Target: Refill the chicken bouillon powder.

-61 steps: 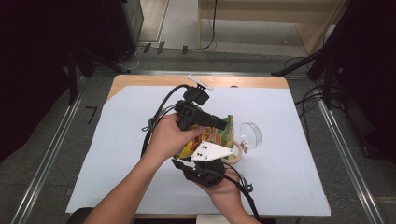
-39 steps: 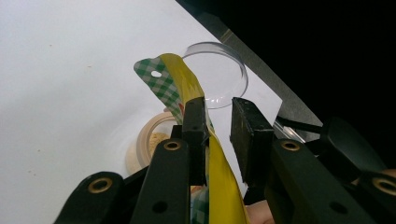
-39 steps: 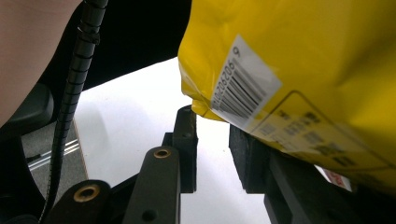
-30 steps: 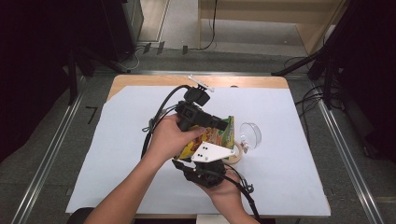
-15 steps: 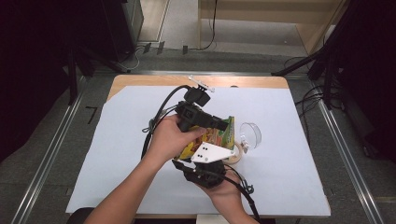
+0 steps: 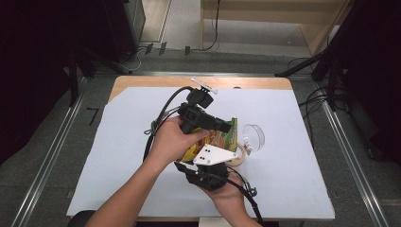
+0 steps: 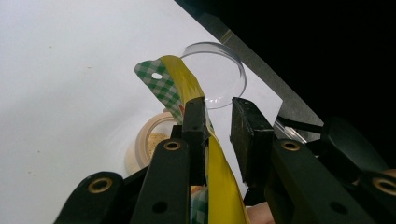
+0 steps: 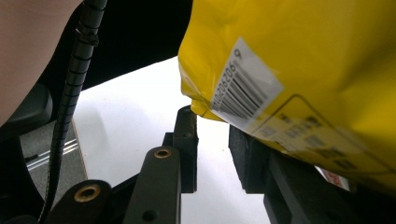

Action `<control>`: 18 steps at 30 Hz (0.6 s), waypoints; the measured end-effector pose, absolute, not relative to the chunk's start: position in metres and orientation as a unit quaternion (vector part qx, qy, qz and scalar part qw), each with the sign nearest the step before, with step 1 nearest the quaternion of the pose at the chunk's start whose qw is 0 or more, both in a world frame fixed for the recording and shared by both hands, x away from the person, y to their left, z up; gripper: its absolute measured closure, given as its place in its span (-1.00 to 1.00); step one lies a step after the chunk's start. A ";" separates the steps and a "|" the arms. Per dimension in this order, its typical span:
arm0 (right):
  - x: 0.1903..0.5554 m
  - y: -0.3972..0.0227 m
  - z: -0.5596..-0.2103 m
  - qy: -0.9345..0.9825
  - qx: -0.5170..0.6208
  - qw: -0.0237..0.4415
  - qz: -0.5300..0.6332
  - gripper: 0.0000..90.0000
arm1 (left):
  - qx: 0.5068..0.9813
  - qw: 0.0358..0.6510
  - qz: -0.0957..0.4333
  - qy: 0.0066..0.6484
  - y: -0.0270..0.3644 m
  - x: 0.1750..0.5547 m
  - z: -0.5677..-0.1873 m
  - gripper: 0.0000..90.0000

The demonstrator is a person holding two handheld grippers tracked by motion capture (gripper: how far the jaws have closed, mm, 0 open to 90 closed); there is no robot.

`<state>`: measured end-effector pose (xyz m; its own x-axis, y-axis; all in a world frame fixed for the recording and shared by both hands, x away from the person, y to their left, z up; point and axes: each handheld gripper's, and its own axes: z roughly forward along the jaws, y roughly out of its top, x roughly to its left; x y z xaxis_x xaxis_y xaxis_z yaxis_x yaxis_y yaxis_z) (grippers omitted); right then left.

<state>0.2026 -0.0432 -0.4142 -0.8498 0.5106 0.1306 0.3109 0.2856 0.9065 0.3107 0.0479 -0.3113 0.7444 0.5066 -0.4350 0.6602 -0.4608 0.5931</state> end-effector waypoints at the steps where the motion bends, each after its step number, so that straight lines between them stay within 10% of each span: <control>1: 0.202 -0.043 -0.414 0.796 0.258 0.092 0.539 0.66 | 0.850 0.388 -0.097 0.343 0.048 0.310 -0.311 0.69; 18: 0.203 -0.044 -0.417 0.794 0.258 0.094 0.543 0.65 | 0.854 0.383 -0.089 0.341 0.045 0.308 -0.311 0.68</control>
